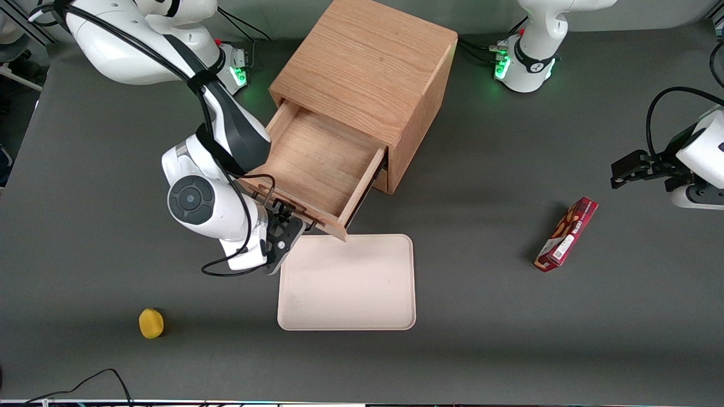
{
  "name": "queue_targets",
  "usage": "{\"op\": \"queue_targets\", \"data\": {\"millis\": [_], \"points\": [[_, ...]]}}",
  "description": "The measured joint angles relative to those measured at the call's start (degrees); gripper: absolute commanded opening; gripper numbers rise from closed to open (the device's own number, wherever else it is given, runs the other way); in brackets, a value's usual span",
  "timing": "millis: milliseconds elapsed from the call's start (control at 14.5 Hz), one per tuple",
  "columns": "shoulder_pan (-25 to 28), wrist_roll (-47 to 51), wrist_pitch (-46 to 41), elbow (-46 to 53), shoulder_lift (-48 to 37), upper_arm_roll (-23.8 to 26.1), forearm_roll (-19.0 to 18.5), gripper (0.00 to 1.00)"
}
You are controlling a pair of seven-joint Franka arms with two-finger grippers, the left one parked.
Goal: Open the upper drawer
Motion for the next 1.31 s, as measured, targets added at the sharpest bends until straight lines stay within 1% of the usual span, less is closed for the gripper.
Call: {"op": "queue_targets", "data": {"millis": [482,757,1032,1307], "points": [[0.1,-0.5,-0.8,2.0,0.4,-0.6,-0.2,1.00],[0.2,-0.5,-3.2,4.2,0.4,-0.6,-0.2,1.00],[0.1,-0.6,-7.0,8.1,0.4,-0.6,-0.2,1.00],[0.0,-0.6,-13.2,11.9,-0.5,-0.6,-0.2,1.00]]}}
